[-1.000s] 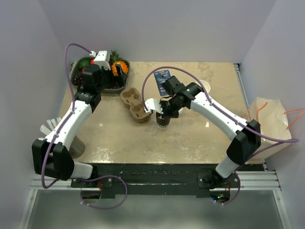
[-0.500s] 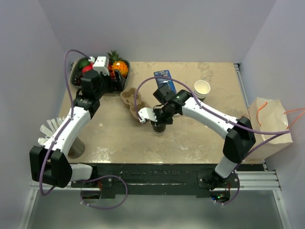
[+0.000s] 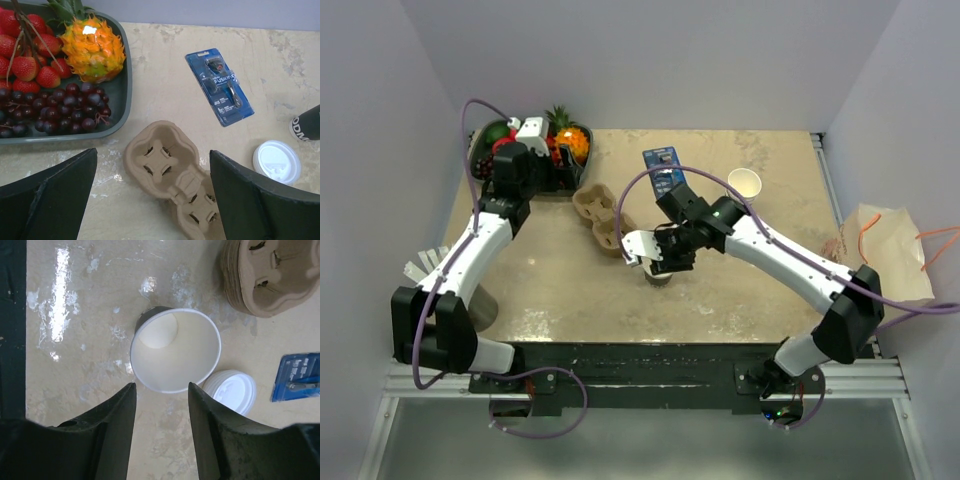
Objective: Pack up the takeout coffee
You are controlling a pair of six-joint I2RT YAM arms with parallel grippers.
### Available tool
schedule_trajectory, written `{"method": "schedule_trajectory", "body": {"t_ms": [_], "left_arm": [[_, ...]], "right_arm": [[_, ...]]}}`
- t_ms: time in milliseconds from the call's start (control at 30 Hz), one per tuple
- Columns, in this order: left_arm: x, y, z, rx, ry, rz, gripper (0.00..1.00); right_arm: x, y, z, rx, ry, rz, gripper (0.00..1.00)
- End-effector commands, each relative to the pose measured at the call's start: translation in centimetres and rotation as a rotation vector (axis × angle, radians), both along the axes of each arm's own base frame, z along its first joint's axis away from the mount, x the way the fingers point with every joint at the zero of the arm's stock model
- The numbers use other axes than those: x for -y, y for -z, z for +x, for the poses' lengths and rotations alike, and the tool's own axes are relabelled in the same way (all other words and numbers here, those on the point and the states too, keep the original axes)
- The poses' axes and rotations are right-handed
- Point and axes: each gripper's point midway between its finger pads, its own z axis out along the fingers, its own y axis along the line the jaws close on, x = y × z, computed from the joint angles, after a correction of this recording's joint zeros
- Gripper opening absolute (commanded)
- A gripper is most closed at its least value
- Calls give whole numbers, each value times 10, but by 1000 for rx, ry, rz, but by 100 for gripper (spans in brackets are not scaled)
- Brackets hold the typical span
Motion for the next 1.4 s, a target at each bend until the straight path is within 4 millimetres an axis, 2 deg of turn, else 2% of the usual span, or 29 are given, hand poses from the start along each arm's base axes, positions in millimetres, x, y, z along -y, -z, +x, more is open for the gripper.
{"method": "schedule_trajectory", "body": {"t_ms": [0, 67, 133, 167, 200, 233, 267, 300, 367, 400, 500, 733, 833, 1000, 1100, 1200, 1367], "left_arm": [[6, -20, 6, 37, 22, -37, 98], [6, -15, 7, 32, 30, -28, 98], [8, -12, 7, 35, 49, -9, 98], [10, -9, 6, 33, 72, -2, 98], [12, -6, 6, 35, 87, 7, 98], [12, -1, 6, 34, 108, 33, 98], [15, 8, 4, 22, 132, 45, 98], [14, 16, 5, 18, 152, 81, 98], [15, 26, 4, 9, 183, 113, 97], [14, 32, 4, 6, 200, 147, 97], [16, 42, 0, -6, 254, 191, 97], [27, 58, -22, -27, 441, 279, 97], [29, 69, -37, -49, 530, 320, 96], [13, 104, -56, -120, 601, 477, 93], [11, 125, -66, -184, 632, 495, 94], [15, 144, -73, -243, 652, 478, 92], [32, 161, -76, -264, 707, 444, 90]], "right_arm": [[11, -25, -8, 36, -25, 5, 49], [11, -38, -4, 54, -5, 31, 49], [10, -54, 12, 67, 85, 99, 47], [5, -70, 23, 74, 110, 155, 46], [15, -70, 41, 53, 180, 159, 45], [18, -71, 52, 29, 231, 171, 44], [18, -85, 64, 32, 254, 207, 43], [31, -73, 80, -6, 305, 178, 42], [39, -75, 94, 9, 290, 167, 42], [48, -62, 99, -17, 296, 128, 42], [57, -50, 107, -16, 262, 101, 43], [78, -2, 102, -97, 224, 17, 42], [84, 9, 103, -103, 226, 0, 41], [84, 10, 115, -82, 262, 28, 41], [87, 10, 124, -47, 281, 28, 40], [92, 18, 126, -46, 268, 6, 40], [94, 19, 131, -49, 272, 0, 39]]}}
